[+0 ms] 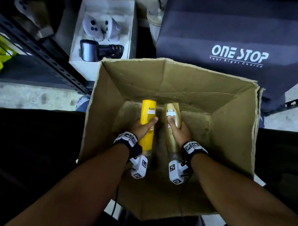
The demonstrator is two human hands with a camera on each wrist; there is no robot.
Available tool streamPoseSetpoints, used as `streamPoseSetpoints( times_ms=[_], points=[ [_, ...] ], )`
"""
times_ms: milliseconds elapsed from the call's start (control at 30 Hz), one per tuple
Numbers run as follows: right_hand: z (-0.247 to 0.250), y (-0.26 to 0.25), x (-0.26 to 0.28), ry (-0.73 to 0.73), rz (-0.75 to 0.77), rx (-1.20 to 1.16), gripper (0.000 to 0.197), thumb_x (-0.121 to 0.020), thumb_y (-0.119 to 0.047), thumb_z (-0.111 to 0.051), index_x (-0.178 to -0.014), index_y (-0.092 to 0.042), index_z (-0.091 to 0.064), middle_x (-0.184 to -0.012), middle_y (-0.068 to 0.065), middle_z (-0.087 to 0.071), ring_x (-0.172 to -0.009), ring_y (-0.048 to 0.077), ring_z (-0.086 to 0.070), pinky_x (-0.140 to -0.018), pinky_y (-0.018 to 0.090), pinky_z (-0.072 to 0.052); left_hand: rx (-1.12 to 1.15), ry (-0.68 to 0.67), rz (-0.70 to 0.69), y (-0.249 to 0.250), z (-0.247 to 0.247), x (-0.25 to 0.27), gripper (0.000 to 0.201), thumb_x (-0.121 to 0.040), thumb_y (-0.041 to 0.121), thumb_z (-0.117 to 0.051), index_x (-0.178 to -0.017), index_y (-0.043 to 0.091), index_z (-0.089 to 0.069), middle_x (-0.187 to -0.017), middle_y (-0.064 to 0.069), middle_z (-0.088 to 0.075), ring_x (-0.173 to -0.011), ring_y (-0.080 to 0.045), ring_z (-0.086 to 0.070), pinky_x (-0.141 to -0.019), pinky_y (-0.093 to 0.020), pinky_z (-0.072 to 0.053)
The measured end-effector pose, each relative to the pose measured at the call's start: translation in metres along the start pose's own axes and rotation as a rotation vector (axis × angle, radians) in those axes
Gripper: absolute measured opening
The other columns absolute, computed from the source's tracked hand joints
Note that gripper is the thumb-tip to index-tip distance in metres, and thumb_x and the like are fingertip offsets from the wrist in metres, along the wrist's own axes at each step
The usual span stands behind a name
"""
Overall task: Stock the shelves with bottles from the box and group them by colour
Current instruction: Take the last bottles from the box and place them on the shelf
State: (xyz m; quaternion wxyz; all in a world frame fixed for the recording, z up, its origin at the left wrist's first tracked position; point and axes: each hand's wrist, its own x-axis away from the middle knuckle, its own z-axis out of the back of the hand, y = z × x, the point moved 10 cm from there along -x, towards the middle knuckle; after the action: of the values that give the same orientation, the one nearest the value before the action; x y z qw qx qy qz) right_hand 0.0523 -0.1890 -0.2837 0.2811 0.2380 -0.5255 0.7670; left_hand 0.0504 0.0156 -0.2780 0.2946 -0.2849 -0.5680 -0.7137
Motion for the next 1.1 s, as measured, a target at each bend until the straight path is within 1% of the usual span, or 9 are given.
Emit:
streamPoseSetpoints(
  times_ms=[67,133,233,367,533,800,867,967,1100],
  points=[
    [0.002,-0.009,0.007,0.030,0.021,0.006,0.068,-0.084,-0.077,-0.055,-0.120,-0.021,-0.065,-0.112,-0.001,-0.072,-0.106,0.023,-0.067,-0.087,0.028,-0.044,0.011,0.007,-0.019,0.009,0.002,0.007,0.035,-0.082,0.054,-0.078,-0.093,0.020,-0.072,-0.105,-0.017,-0.075,-0.098,-0.035,-0.072,-0.094,-0.052,-0.057],
    [0.006,-0.018,0.016,0.080,0.048,0.007,0.065,-0.085,-0.076,-0.054,-0.118,-0.021,-0.064,-0.115,0.003,-0.071,-0.108,0.027,-0.066,-0.084,0.027,-0.041,0.008,0.018,-0.053,0.017,0.003,0.014,0.036,-0.084,0.051,-0.077,-0.099,0.019,-0.072,-0.106,-0.018,-0.075,-0.098,-0.035,-0.072,-0.095,-0.053,-0.056],
    [0.008,-0.035,0.030,0.117,0.093,-0.029,0.064,-0.087,-0.073,-0.054,-0.120,-0.020,-0.063,-0.118,0.006,-0.071,-0.112,0.029,-0.065,-0.086,0.028,-0.042,-0.020,0.036,-0.122,0.032,0.005,0.028,0.035,-0.088,0.049,-0.074,-0.104,0.017,-0.072,-0.102,-0.014,-0.075,-0.095,-0.032,-0.072,-0.093,-0.050,-0.057],
    [0.012,-0.058,0.045,0.102,0.161,-0.058,0.058,-0.091,-0.068,-0.055,-0.117,-0.016,-0.062,-0.118,0.008,-0.070,-0.114,0.029,-0.064,-0.082,0.026,-0.038,-0.055,0.025,-0.197,0.054,0.003,0.047,0.029,-0.090,0.044,-0.073,-0.079,0.018,-0.069,-0.084,-0.012,-0.072,-0.085,-0.032,-0.072,-0.089,-0.048,-0.058],
    [0.031,-0.085,0.059,0.122,0.235,-0.076,0.055,-0.093,-0.062,-0.056,-0.118,-0.013,-0.063,-0.120,0.010,-0.070,-0.115,0.029,-0.063,-0.081,0.023,-0.036,-0.133,0.027,-0.270,0.082,0.008,0.066,0.029,-0.089,0.048,-0.073,-0.084,0.020,-0.073,-0.092,-0.007,-0.077,-0.091,-0.027,-0.073,-0.088,-0.036,-0.056],
    [0.060,-0.111,0.087,0.218,0.325,-0.096,0.050,-0.091,-0.069,-0.054,-0.101,-0.021,-0.063,-0.107,0.005,-0.070,-0.108,0.031,-0.064,-0.081,0.028,-0.037,-0.059,0.008,-0.344,0.115,0.019,0.097,0.026,-0.089,0.042,-0.076,-0.085,0.017,-0.068,-0.101,-0.023,-0.074,-0.097,-0.040,-0.072,-0.094,-0.051,-0.056],
    [0.066,-0.122,0.095,0.236,0.363,-0.114,0.050,-0.090,-0.069,-0.054,-0.103,-0.022,-0.066,-0.105,0.002,-0.072,-0.108,0.029,-0.064,-0.083,0.027,-0.039,-0.015,-0.008,-0.350,0.124,0.020,0.105,0.026,-0.087,0.041,-0.078,-0.091,0.017,-0.069,-0.100,-0.021,-0.075,-0.091,-0.038,-0.072,-0.091,-0.048,-0.058],
    [0.077,-0.142,0.107,0.258,0.420,-0.157,0.042,-0.088,-0.071,-0.055,-0.090,-0.031,-0.063,-0.084,-0.018,-0.063,-0.102,0.021,-0.064,-0.082,0.024,-0.037,0.070,-0.038,-0.395,0.146,0.019,0.116,0.025,-0.086,0.039,-0.079,-0.095,0.017,-0.070,-0.087,-0.014,-0.075,-0.076,-0.029,-0.070,-0.079,-0.044,-0.061],
    [0.095,-0.171,0.127,0.285,0.495,-0.208,0.061,-0.078,-0.083,-0.046,-0.101,-0.029,-0.064,-0.098,-0.009,-0.068,-0.103,0.019,-0.062,-0.089,0.030,-0.043,0.131,-0.047,-0.468,0.177,0.021,0.128,0.030,-0.085,0.037,-0.080,-0.101,0.013,-0.070,-0.090,-0.014,-0.077,-0.074,-0.026,-0.074,-0.072,-0.042,-0.063]
  ],
)
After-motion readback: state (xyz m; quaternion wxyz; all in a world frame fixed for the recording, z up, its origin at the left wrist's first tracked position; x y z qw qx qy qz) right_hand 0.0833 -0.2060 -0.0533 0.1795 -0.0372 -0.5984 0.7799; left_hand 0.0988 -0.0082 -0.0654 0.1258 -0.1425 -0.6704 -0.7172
